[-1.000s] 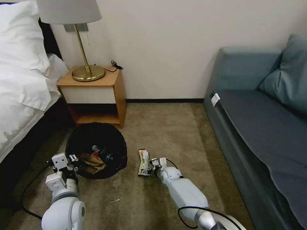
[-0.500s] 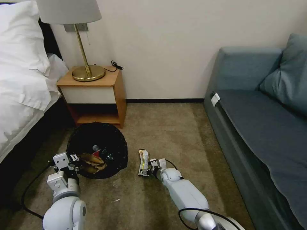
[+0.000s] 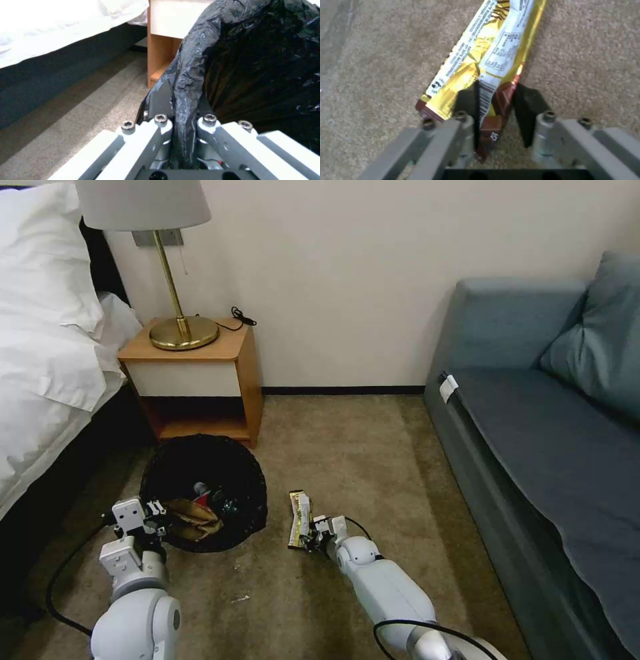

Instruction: Pick up the trash bin, then pick up the garbage on the floor and place it into the trash bin.

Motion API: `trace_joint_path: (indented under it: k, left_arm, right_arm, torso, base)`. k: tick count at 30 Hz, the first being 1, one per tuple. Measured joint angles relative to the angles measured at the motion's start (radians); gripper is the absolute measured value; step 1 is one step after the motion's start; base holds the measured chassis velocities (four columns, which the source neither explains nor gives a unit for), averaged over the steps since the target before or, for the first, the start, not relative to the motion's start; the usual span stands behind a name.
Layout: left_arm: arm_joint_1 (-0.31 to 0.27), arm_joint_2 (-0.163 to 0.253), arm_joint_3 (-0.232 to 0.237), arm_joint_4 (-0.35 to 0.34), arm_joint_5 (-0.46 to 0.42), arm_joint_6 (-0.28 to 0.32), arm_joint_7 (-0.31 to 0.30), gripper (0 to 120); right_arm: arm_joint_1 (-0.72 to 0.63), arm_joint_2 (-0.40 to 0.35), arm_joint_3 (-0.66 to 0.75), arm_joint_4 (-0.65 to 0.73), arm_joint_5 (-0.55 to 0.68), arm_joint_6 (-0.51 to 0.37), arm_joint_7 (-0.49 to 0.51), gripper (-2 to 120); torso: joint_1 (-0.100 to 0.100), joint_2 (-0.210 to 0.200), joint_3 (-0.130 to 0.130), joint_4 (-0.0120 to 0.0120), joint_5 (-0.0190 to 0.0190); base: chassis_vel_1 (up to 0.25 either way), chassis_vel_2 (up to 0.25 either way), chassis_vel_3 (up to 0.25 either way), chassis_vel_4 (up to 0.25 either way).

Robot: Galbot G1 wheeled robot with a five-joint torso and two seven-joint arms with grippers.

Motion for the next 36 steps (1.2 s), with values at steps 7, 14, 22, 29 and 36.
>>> trace_joint_path:
  k: [7, 14, 22, 29, 36]
  left_arm:
    - [-0.002, 0.000, 0.000, 0.000, -0.001, 0.000, 0.000, 3]
    - [-0.002, 0.000, 0.000, 0.006, -0.002, 0.000, 0.000, 3]
    - [-0.002, 0.000, 0.001, 0.014, -0.003, -0.003, 0.000, 3]
    - [-0.010, 0.000, 0.008, 0.028, -0.009, -0.007, 0.000, 3]
    - [-0.015, 0.004, 0.007, 0.034, -0.017, -0.007, 0.000, 3]
  right_arm:
    - [-0.003, 0.000, 0.002, -0.002, -0.010, 0.006, -0.003, 0]
    - [-0.004, 0.000, 0.004, -0.001, -0.016, 0.011, -0.003, 0]
    - [-0.005, 0.000, 0.013, 0.004, -0.015, 0.044, 0.005, 0]
    - [0.015, 0.000, 0.060, 0.097, 0.015, 0.102, 0.034, 0]
    - [0.043, 0.000, 0.106, 0.188, 0.046, 0.125, 0.063, 0]
  torso:
    - [0.000, 0.000, 0.000, 0.0003, 0.0002]
    - [0.000, 0.000, 0.000, 0.0003, 0.0002]
    - [0.000, 0.000, 0.000, 0.0001, -0.0001]
    - [0.000, 0.000, 0.000, 0.0000, -0.0002]
    - [0.000, 0.000, 0.000, 0.0001, 0.0000]
  base:
    - [0.000, 0.000, 0.000, 0.000]
    - [0.000, 0.000, 0.000, 0.000]
    - [0.000, 0.000, 0.000, 0.000]
    - [0.000, 0.000, 0.000, 0.000]
    - [0.000, 0.000, 0.000, 0.000]
